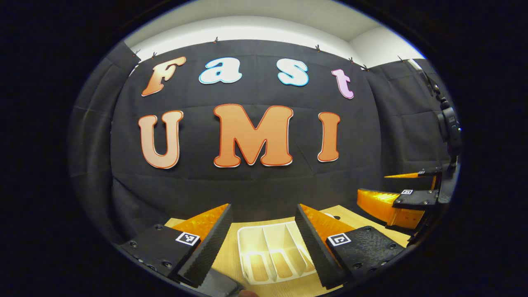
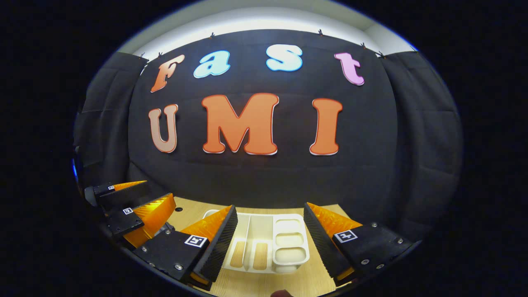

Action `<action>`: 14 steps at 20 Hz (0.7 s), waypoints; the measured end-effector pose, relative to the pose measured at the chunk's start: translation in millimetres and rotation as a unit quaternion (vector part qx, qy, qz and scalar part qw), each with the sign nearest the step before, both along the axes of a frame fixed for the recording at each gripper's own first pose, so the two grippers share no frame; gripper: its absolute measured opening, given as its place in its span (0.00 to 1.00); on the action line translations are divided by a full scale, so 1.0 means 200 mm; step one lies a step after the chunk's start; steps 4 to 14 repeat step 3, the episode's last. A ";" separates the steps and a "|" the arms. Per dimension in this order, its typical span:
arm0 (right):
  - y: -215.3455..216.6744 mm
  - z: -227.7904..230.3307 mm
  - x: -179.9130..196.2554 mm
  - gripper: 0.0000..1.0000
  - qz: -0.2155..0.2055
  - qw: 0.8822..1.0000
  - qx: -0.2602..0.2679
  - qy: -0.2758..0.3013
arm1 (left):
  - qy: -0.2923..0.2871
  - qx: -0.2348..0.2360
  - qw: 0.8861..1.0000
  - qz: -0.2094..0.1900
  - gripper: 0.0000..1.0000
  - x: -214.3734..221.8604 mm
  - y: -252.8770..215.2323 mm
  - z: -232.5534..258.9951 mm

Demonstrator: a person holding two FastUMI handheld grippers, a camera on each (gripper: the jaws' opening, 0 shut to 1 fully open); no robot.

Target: Open the schoolbag, grab two books from the bookshelf and put them into the schoolbag.

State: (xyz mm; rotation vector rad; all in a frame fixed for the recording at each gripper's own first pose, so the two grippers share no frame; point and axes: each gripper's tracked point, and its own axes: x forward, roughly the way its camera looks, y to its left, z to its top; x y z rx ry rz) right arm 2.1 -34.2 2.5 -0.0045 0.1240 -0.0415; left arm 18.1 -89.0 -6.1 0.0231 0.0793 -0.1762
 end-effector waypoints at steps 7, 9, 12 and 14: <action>0.03 0.05 0.01 0.95 0.007 1.000 -0.013 -0.025 | -0.018 -0.009 1.000 0.007 0.96 -0.01 -0.02 0.01; 0.03 0.05 0.01 0.95 0.007 1.000 -0.013 -0.025 | -0.018 -0.009 1.000 0.007 0.96 -0.01 -0.02 0.01; 0.03 0.05 0.01 0.95 0.007 1.000 -0.013 -0.025 | -0.018 -0.009 1.000 0.007 0.96 -0.01 -0.02 0.01; 0.03 0.05 0.01 0.95 0.007 1.000 -0.013 -0.025 | -0.018 -0.009 1.000 0.007 0.96 -0.01 -0.02 0.01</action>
